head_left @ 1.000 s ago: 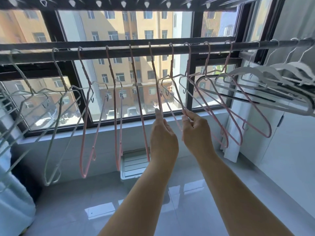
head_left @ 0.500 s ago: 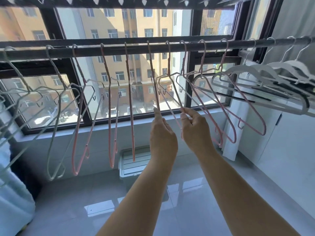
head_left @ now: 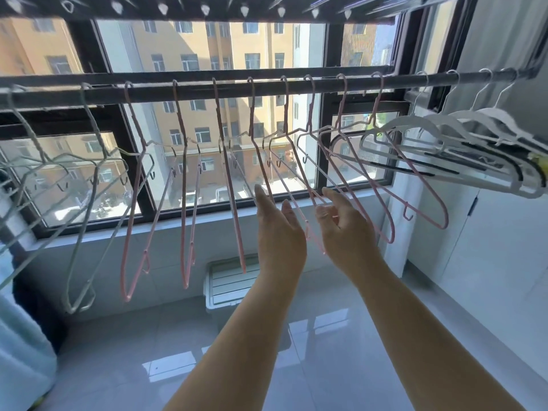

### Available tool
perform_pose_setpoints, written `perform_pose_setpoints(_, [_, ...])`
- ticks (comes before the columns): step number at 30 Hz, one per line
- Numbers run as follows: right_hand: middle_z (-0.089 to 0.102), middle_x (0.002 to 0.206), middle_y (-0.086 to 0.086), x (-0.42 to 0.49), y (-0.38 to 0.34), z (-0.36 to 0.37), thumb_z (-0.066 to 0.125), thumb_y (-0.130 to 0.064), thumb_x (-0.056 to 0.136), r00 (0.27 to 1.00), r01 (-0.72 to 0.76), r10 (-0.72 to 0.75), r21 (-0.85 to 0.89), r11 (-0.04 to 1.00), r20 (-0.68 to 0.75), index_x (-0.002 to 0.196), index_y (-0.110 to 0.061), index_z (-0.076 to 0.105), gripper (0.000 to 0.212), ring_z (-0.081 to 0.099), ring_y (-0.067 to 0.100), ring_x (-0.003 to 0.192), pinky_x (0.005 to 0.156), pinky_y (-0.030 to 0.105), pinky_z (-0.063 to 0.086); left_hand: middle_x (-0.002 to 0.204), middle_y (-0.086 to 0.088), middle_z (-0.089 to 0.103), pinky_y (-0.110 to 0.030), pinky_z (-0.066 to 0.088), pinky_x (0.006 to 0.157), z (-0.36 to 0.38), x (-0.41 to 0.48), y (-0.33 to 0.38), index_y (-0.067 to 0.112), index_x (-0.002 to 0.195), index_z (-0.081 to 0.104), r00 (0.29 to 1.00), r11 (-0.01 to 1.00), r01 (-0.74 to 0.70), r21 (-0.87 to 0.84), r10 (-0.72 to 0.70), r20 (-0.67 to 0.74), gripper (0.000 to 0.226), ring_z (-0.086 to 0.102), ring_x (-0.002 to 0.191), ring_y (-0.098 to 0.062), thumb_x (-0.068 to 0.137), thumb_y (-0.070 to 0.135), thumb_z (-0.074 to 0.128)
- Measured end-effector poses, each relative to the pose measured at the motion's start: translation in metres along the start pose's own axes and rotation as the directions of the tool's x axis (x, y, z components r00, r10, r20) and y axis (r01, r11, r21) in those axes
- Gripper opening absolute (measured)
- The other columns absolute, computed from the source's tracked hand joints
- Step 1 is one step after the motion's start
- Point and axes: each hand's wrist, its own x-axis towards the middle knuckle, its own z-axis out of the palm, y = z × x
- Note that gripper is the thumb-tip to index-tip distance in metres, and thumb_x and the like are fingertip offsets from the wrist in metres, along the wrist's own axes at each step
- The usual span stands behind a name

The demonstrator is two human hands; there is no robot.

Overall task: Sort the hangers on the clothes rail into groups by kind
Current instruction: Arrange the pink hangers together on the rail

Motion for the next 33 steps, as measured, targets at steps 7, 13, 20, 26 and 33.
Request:
perform_pose_setpoints(7, [0.051,0.13,0.004,-0.042,0.007,-0.007,0.046,-0.028,0.093,0.999,0.032,-0.033,-0.034,0.999,-0.036,0.136,-0.022,0.041,0.044,0.048,0.019,0.12,0.097,0.027,0.04,0.151,-0.009,0.014,-0.04,0.024,0.109,-0.018,-0.02,0.004,0.02,0.144,-0.008,0.997,0.998,-0.022,0.061,0.017,0.069,0.062,0.023,0.136,-0.026,0.096,0.035,0.028])
perform_pose_setpoints(13, [0.048,0.133,0.004,-0.079,0.002,-0.007,0.047,-0.027,0.093,0.999,-0.054,0.053,-0.039,0.998,-0.012,0.137,-0.019,0.039,0.046,0.047,0.018,0.121,0.099,0.03,0.041,0.155,-0.002,-0.003,-0.018,-0.011,0.101,-0.03,-0.051,0.007,0.022,0.142,-0.013,0.982,0.986,-0.088,0.145,0.062,0.177,0.064,-0.01,0.141,-0.015,0.097,0.033,0.03])
perform_pose_setpoints(20, [0.048,0.131,0.001,-0.113,0.006,-0.025,0.047,-0.027,0.093,0.991,-0.127,0.124,-0.083,0.988,-0.045,0.136,-0.025,0.04,0.043,0.045,0.014,0.12,0.1,0.029,0.04,0.146,-0.005,0.026,-0.019,-0.003,0.109,-0.027,-0.074,0.019,0.015,0.142,0.018,0.972,0.965,-0.224,0.134,0.21,0.108,0.056,0.012,0.136,-0.016,0.093,0.023,0.043])
perform_pose_setpoints(26, [0.047,0.132,0.001,-0.106,0.013,-0.047,0.047,-0.023,0.093,0.988,-0.097,0.088,-0.072,0.993,-0.123,0.131,-0.023,0.046,0.038,0.047,0.015,0.121,0.096,0.023,0.038,0.123,0.001,0.054,-0.018,0.036,0.091,-0.015,-0.09,0.032,0.017,0.13,0.041,0.944,0.953,-0.297,-0.051,0.301,0.132,0.042,0.048,0.108,-0.007,0.09,0.017,0.051])
perform_pose_setpoints(33, [0.047,0.129,0.004,-0.031,0.033,-0.088,0.049,-0.016,0.091,0.987,0.007,-0.01,-0.021,1.0,-0.163,0.128,-0.018,0.048,0.036,0.046,0.02,0.12,0.102,0.032,0.039,0.132,-0.008,0.051,-0.027,0.038,0.099,0.037,-0.066,0.056,0.014,0.135,0.036,0.954,0.965,-0.263,-0.012,0.262,0.149,0.045,0.049,0.119,-0.018,0.092,0.019,0.047])
